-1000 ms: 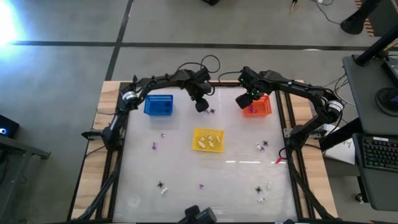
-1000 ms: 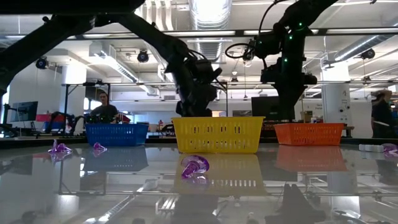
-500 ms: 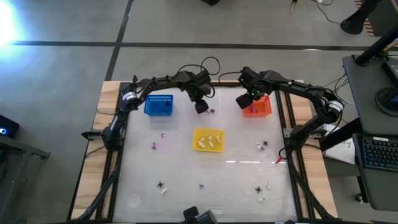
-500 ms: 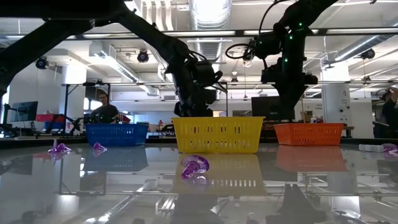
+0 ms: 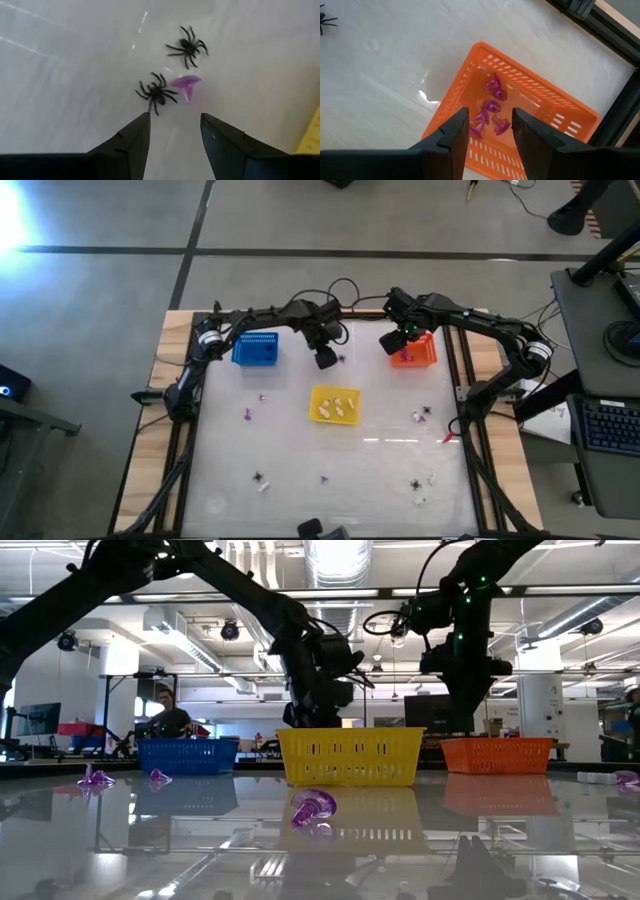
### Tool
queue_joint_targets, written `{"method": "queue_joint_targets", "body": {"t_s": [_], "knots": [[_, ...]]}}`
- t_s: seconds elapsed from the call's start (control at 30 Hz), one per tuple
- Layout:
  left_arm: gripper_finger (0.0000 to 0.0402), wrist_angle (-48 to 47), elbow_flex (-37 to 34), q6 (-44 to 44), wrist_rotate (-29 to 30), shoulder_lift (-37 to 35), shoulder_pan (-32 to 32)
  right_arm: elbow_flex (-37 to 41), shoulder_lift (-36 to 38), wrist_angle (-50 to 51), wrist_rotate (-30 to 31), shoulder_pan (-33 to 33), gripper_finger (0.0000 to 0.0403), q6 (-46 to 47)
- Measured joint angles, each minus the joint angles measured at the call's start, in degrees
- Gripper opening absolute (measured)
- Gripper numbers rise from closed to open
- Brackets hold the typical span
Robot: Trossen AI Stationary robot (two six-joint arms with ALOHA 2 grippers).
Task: Sort Halloween decoration
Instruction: Put the black spider toy into the blue bin
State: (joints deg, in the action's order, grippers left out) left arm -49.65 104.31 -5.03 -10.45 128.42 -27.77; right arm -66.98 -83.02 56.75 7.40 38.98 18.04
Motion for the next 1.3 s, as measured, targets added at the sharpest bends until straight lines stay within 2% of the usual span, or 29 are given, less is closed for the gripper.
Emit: {"method": "queue_joint_targets", "body": {"t_s": [0.13,0.43,0.73,0.97,1.07,1.3], "knots": [[0.0157,0.3,0.0,1.4,2.6,1.0,-0.1,0.0,0.0,0.0,-0.1,0.0,0.0141,0.8],[0.0157,-1.0,0.7,1.0,1.5,1.1,-0.2,0.0,0.0,0.0,-0.1,0.0,0.0141,1.0],[0.0157,-3.7,5.0,-6.6,1.3,1.2,-0.1,0.0,0.0,0.0,-0.1,0.0,0.0141,0.9],[0.0157,-13.2,12.1,-11.5,1.7,1.1,-0.1,0.0,0.0,0.0,-0.1,0.0,0.0141,-0.1],[0.0157,-14.3,14.4,-12.1,2.0,1.1,-0.1,0.0,0.0,0.0,-0.1,0.0,0.0141,-0.7],[0.0157,-16.1,14.3,-17.5,2.4,1.1,-0.3,0.0,0.0,0.0,-0.1,0.0,0.0141,-0.7]]}}
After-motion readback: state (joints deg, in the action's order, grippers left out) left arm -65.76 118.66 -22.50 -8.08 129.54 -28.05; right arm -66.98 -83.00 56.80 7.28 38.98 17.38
